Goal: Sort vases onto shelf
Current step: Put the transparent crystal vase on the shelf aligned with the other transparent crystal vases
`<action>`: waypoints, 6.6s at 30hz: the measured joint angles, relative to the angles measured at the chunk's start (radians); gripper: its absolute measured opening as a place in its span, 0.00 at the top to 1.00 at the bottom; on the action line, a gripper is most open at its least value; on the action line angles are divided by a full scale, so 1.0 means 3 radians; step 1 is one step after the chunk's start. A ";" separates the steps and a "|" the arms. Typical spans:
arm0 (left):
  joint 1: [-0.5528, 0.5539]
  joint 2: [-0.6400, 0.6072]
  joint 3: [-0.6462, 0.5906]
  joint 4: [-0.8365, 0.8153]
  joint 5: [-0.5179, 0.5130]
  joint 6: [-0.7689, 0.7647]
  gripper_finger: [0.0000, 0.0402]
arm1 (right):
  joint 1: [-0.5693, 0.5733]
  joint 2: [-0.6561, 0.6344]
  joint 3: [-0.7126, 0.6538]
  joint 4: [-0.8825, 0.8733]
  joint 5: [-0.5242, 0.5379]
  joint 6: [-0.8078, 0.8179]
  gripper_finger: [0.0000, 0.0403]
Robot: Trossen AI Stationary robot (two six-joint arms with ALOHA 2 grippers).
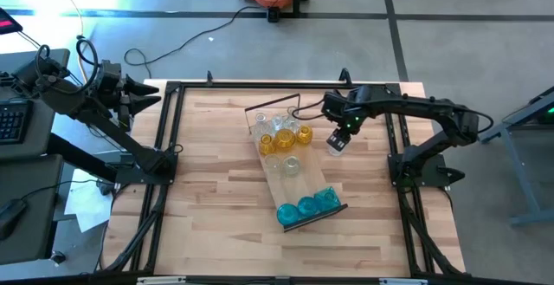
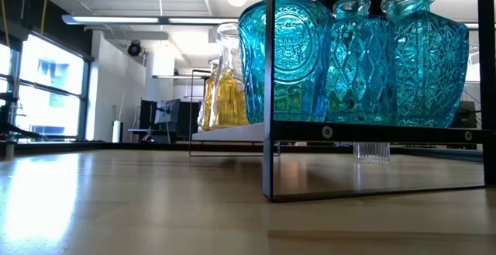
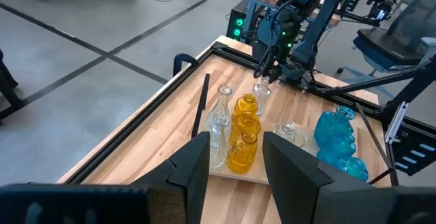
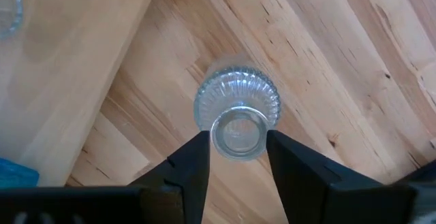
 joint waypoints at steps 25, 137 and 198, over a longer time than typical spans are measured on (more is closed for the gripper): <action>0.0000 0.0000 0.0000 0.0001 0.0022 -0.0001 0.68 | 0.0001 0.0287 -0.0128 0.0213 -0.0141 -0.0127 0.64; 0.0000 0.0000 0.0000 0.0000 0.0238 0.0024 0.68 | 0.0842 0.0760 0.0967 0.0264 -0.0300 0.0450 0.73; 0.0001 0.0000 0.0000 0.0013 0.0237 0.0000 0.68 | 0.0680 0.0774 0.1214 0.0241 -0.0341 0.0353 0.64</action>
